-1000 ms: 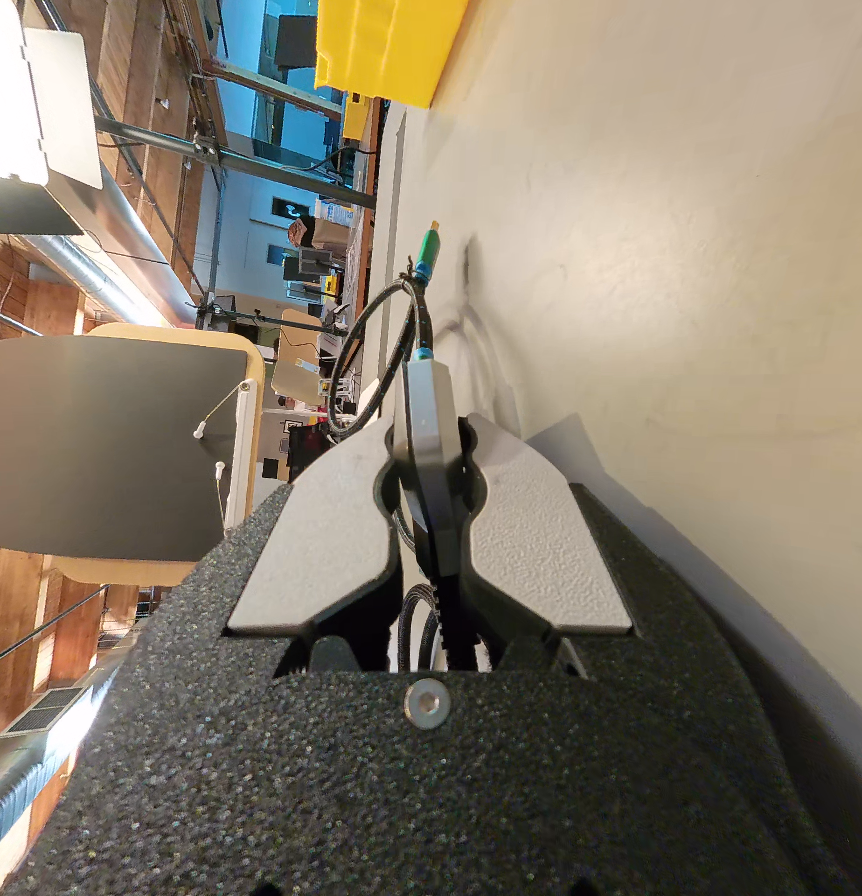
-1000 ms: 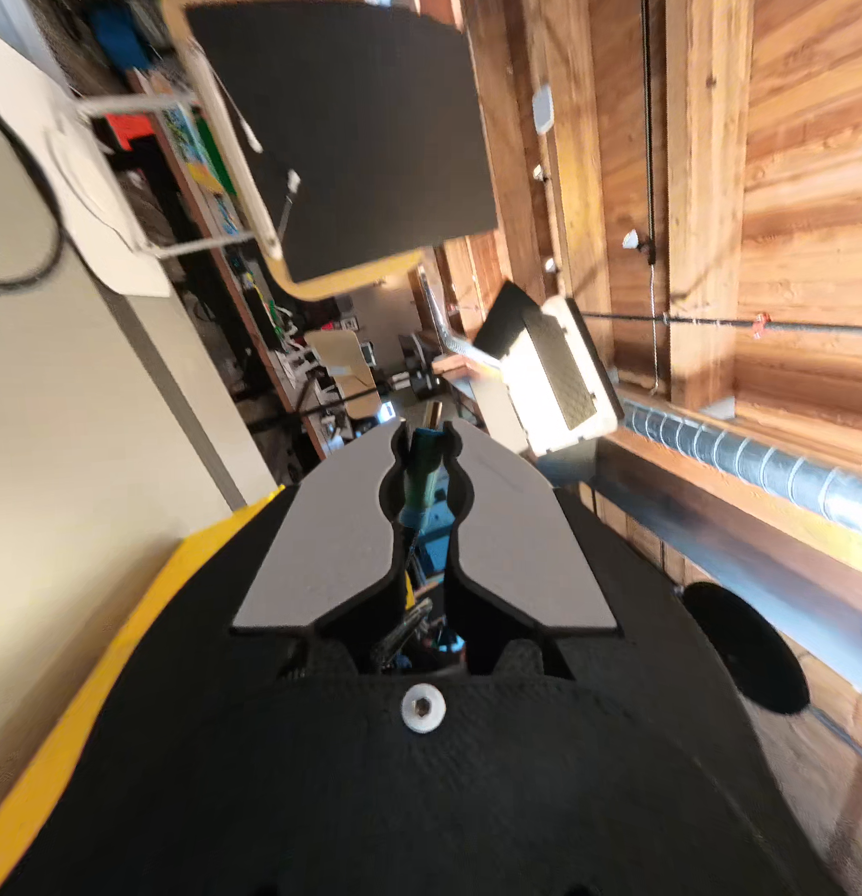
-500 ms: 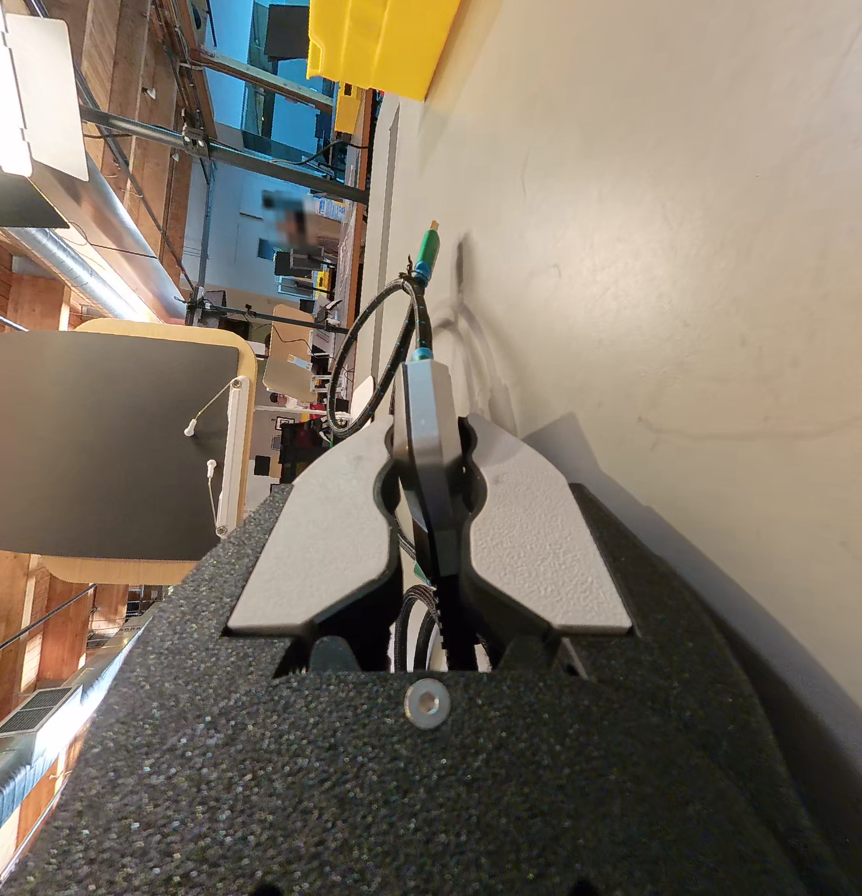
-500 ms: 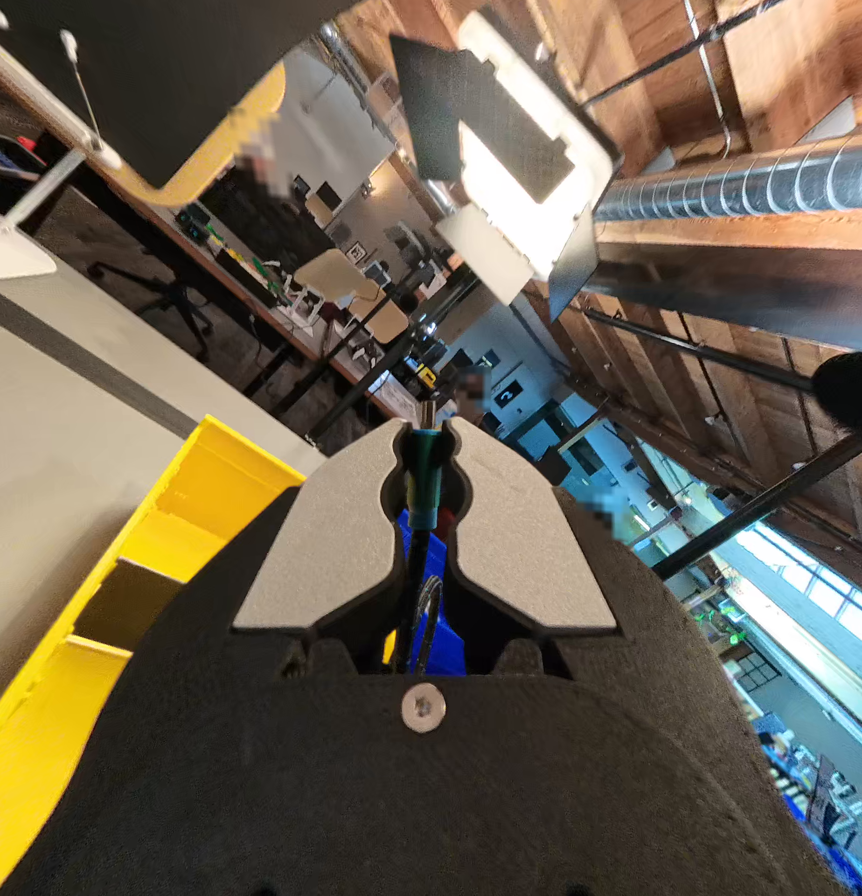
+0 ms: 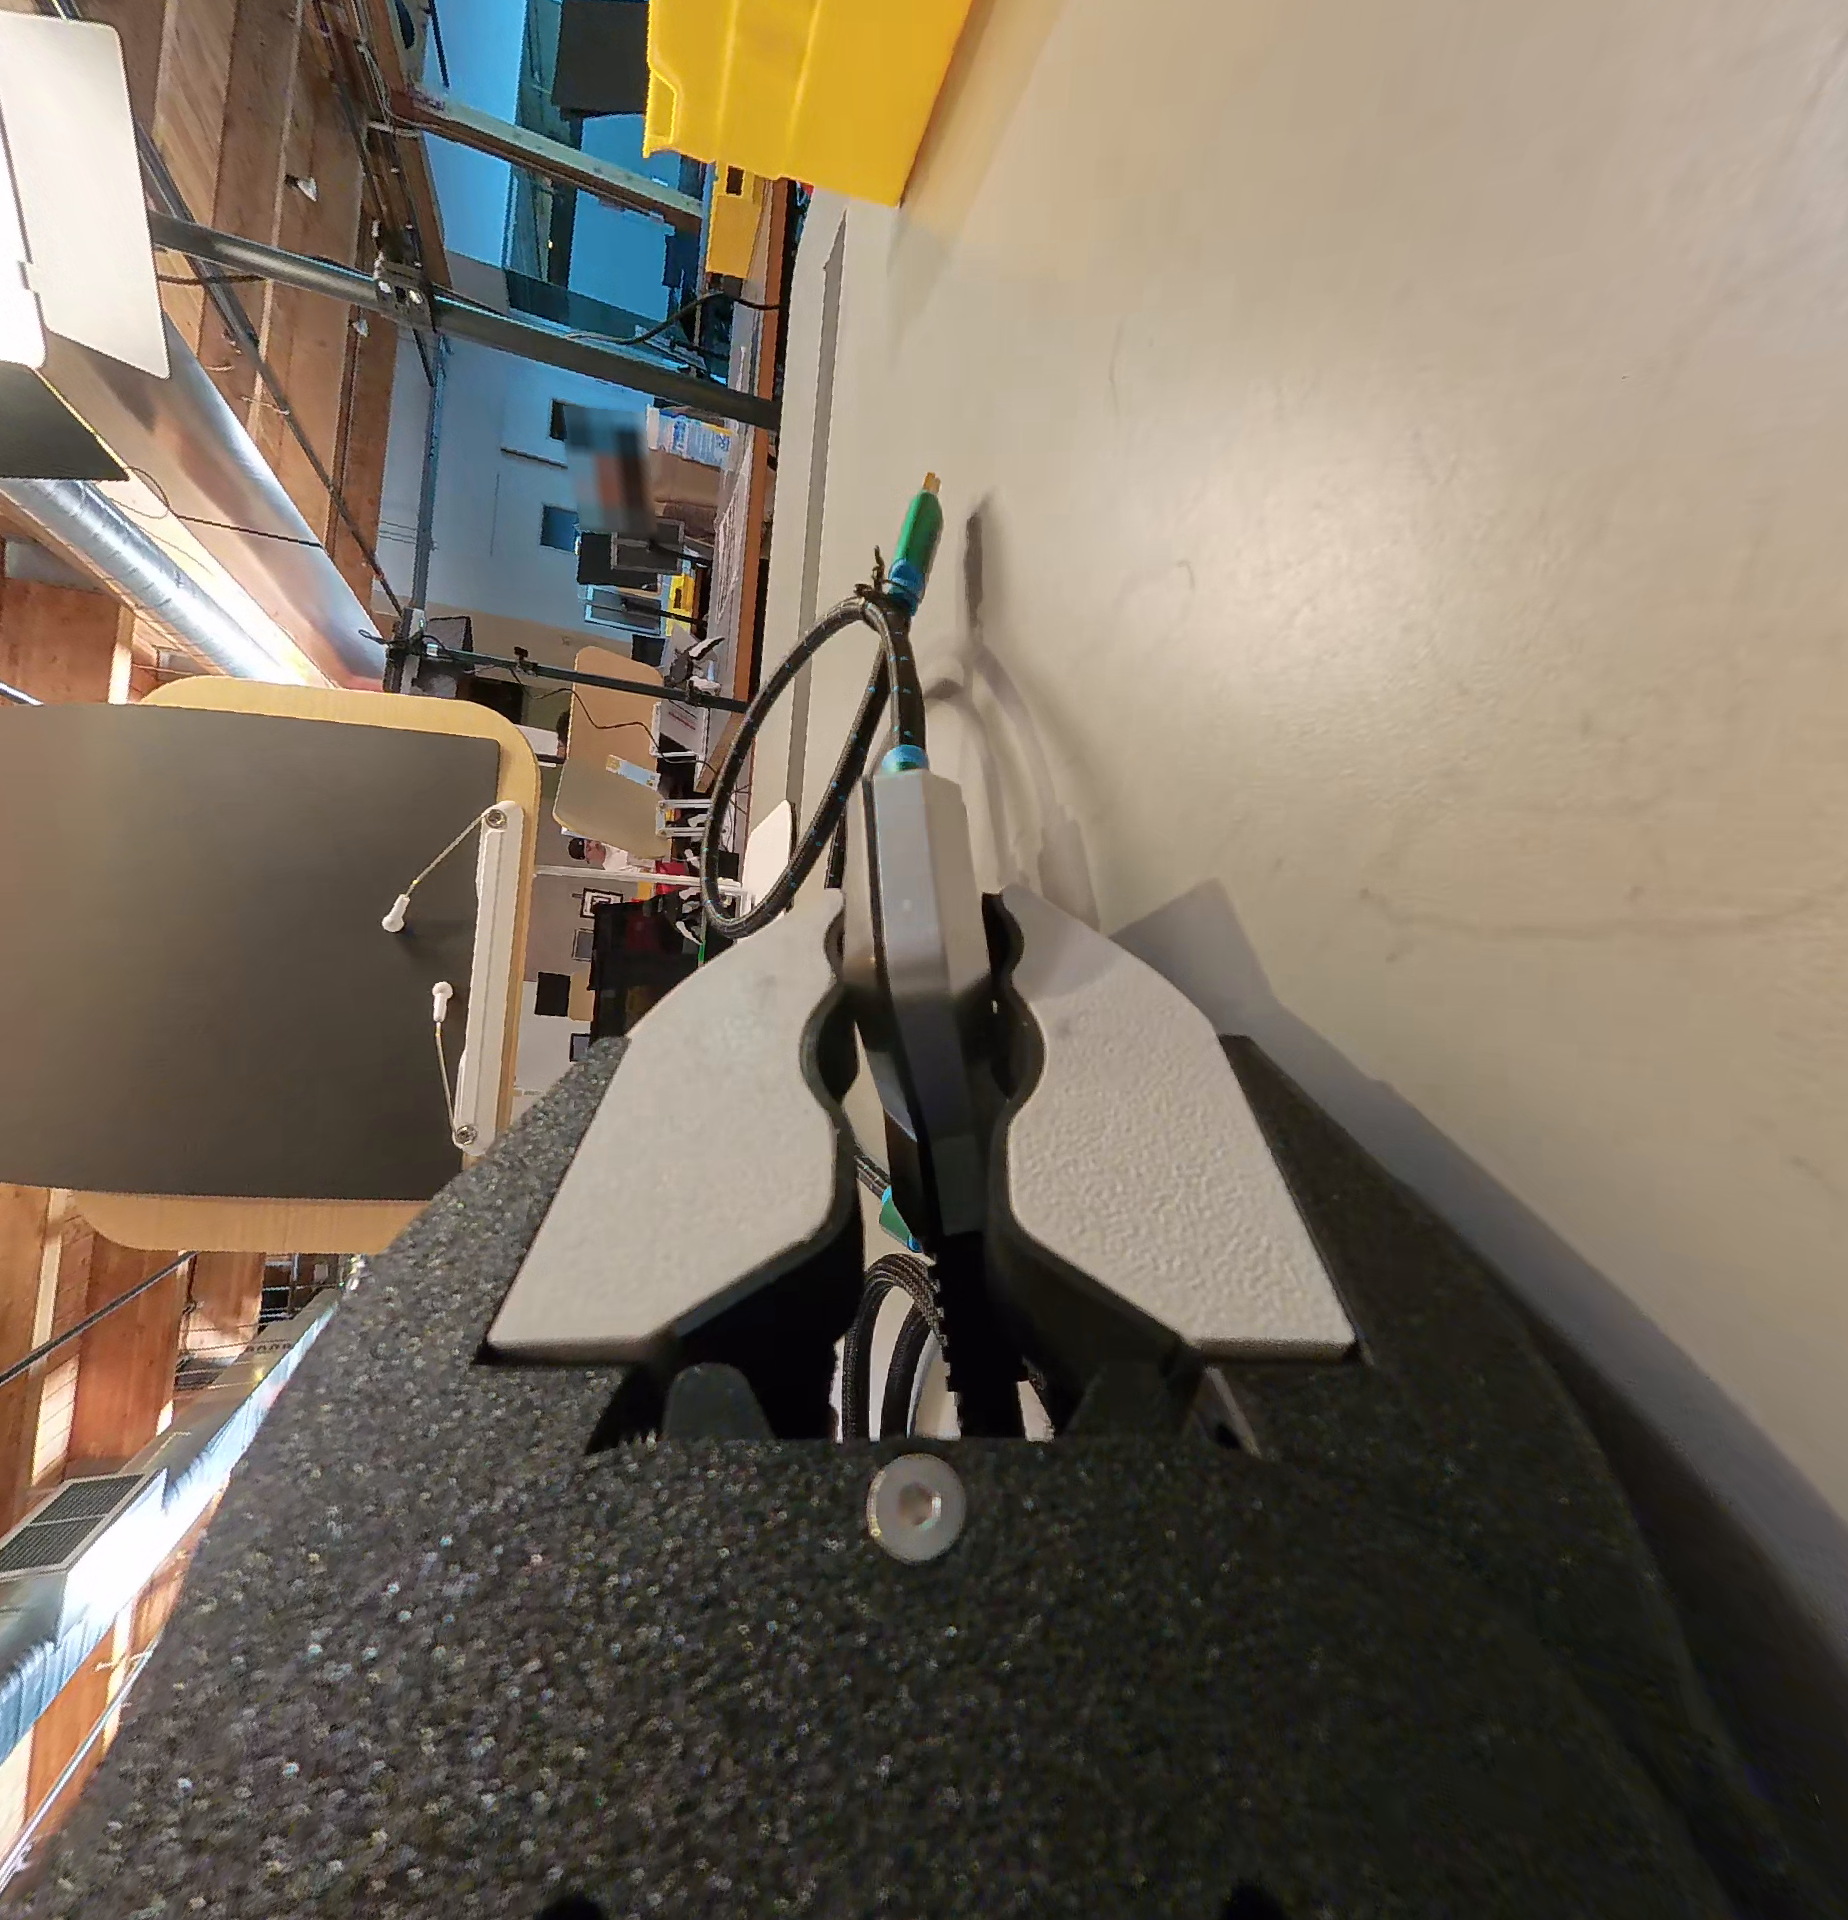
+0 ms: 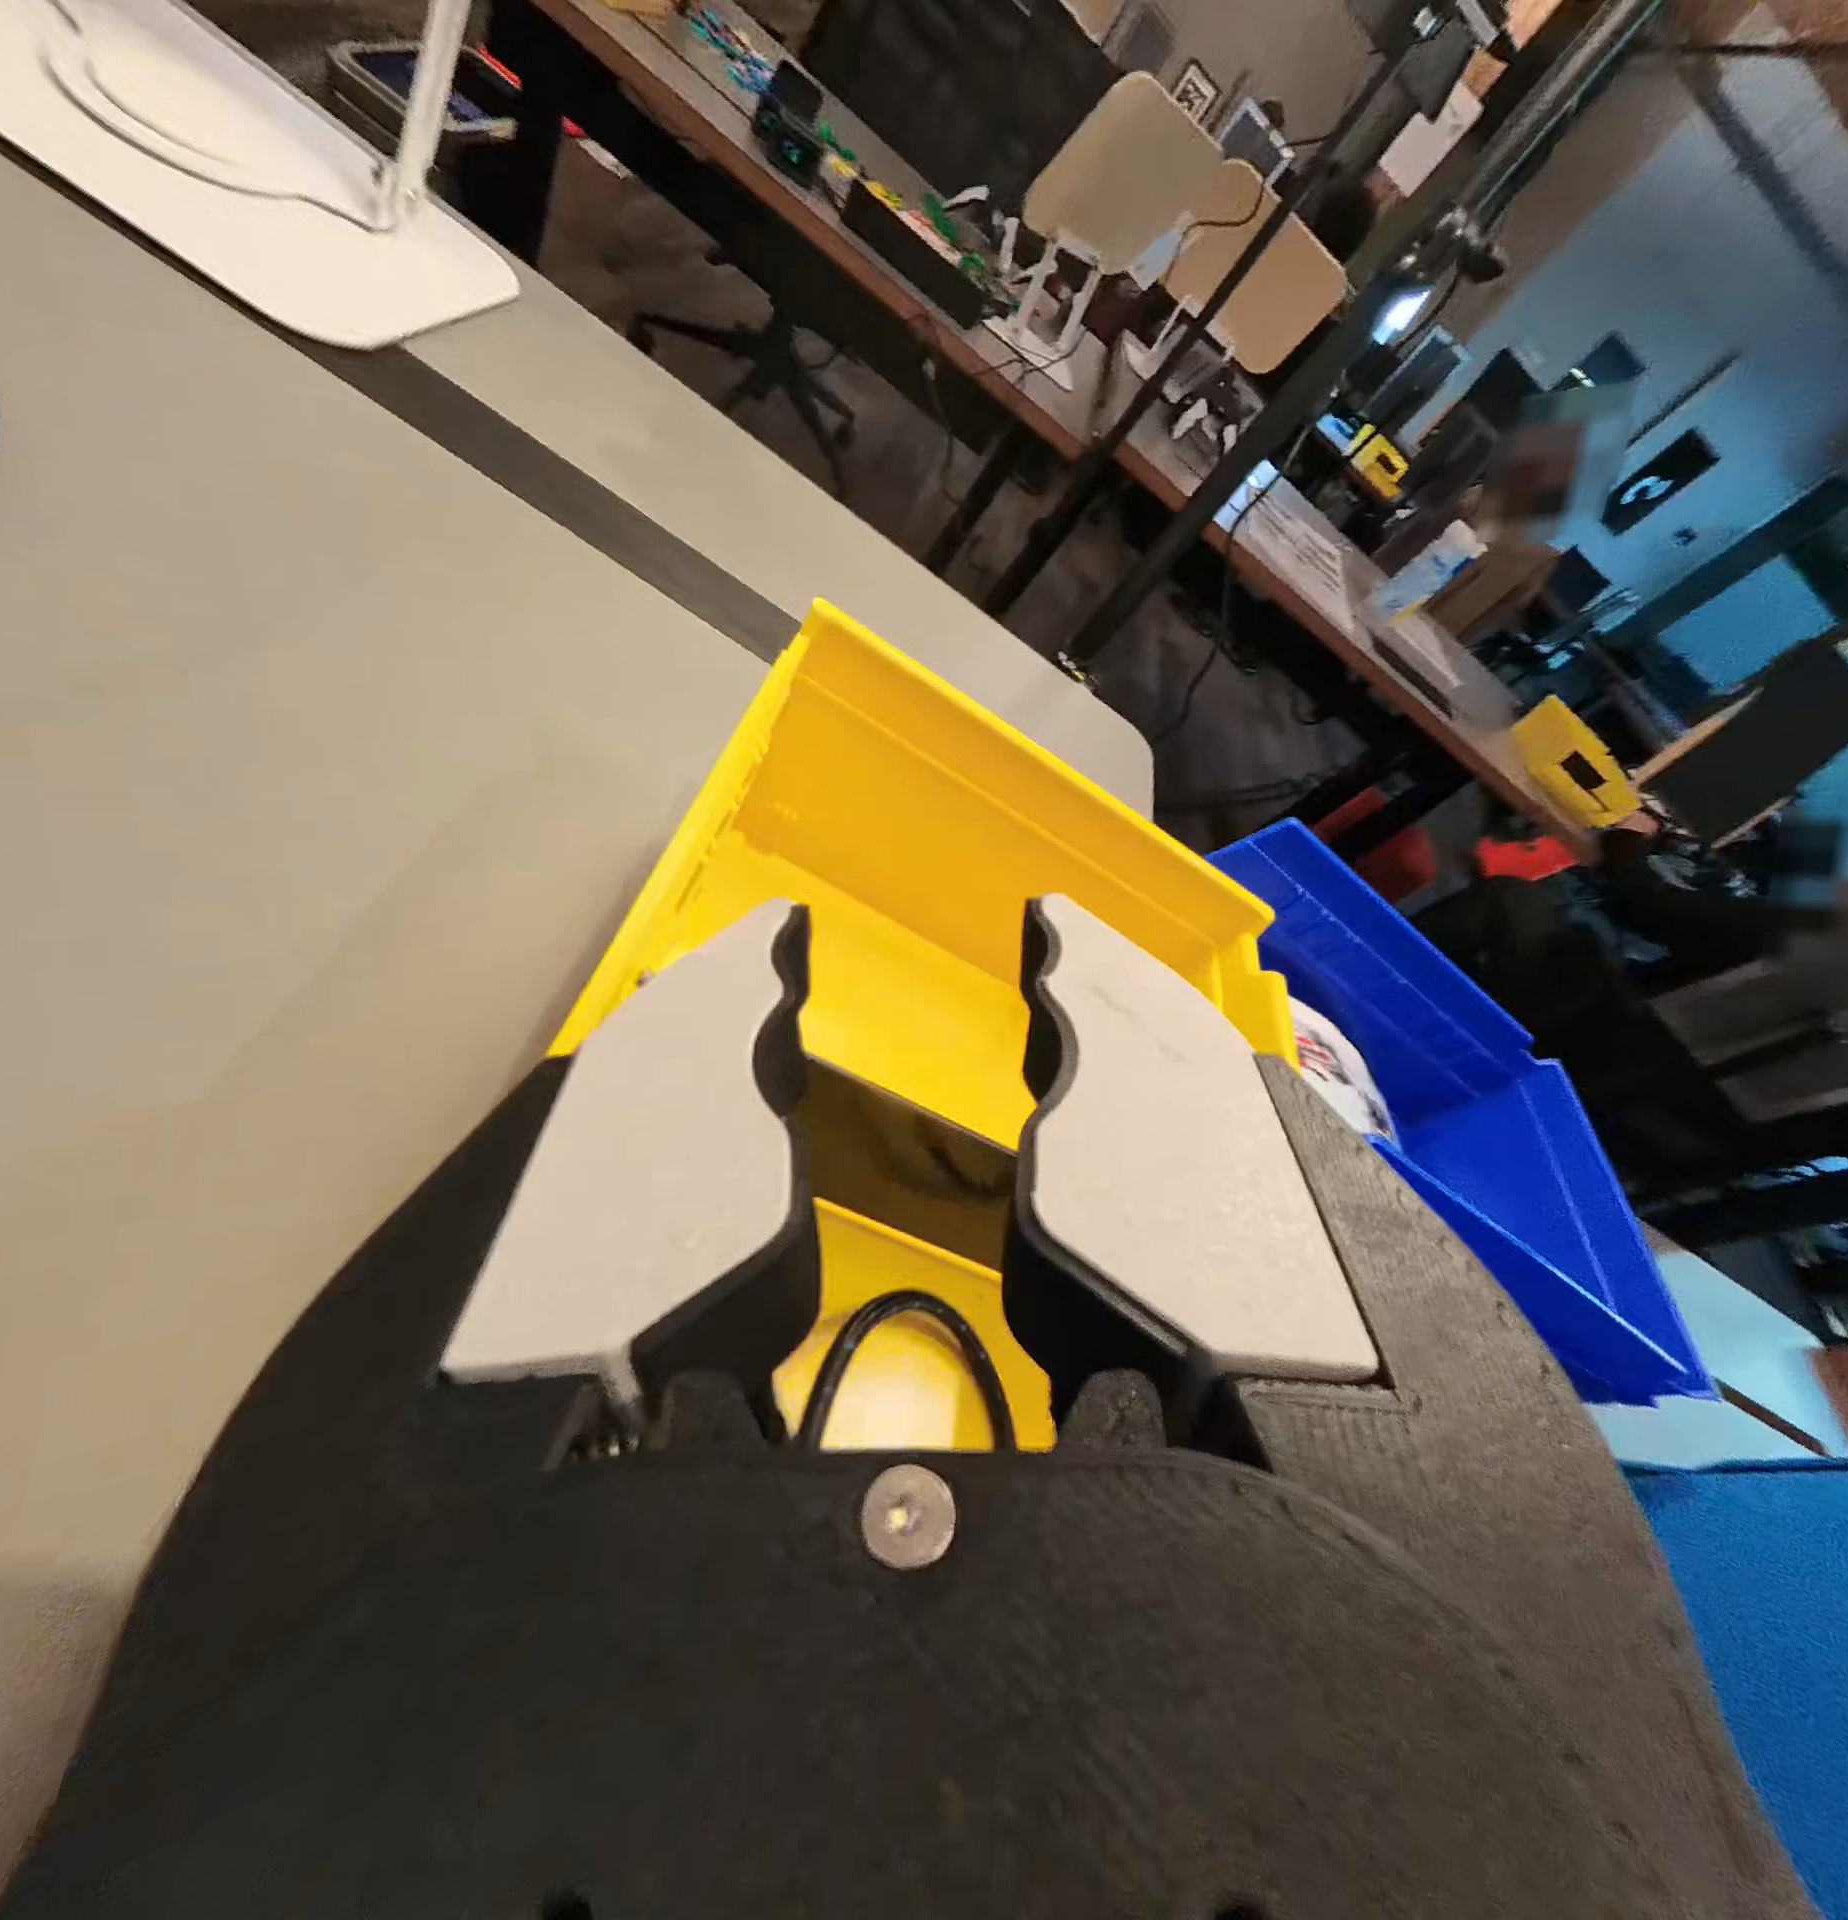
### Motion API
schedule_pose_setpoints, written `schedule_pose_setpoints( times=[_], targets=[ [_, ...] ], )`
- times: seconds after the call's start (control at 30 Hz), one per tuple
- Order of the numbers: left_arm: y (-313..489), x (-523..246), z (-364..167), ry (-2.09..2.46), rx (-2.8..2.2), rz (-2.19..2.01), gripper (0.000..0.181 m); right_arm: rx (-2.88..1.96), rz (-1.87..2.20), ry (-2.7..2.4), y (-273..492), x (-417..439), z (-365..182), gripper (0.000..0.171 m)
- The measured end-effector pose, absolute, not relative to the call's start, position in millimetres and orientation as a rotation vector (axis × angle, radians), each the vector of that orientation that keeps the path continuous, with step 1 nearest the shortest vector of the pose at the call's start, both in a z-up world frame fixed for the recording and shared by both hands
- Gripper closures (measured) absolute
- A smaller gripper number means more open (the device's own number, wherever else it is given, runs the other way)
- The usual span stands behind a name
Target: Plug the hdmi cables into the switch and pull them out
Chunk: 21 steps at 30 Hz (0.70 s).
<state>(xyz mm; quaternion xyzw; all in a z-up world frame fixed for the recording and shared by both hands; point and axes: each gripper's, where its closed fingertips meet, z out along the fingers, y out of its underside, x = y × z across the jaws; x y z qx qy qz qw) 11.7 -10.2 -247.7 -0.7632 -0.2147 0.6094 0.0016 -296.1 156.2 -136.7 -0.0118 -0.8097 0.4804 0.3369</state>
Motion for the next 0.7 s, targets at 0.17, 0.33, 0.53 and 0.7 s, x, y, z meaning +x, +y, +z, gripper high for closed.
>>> schedule_pose_setpoints(
  times=[0.17, 0.33, 0.53, 0.7],
  targets=[
    [-10.2, 12.1, -246.8, -0.676, -2.393, 1.912, 0.159, -0.021, 1.347, -2.122, 155.9, -282.5, -111.2, 0.125],
    [-8.5, 11.7, -246.9, -0.645, -2.407, 1.926, 0.159, 0.284, 1.297, -2.069, 135.1, -225.5, -105.2, 0.131],
    [-0.3, 12.9, -245.9, -0.549, -2.423, 1.947, 0.159, 0.844, 1.186, -1.911, 80.1, -109.4, -159.7, 0.137],
    [11.6, 15.6, -244.6, -0.435, -2.423, 1.946, 0.159, 1.186, 1.128, -1.739, 37.1, -27.5, -221.3, 0.138]
  ],
)
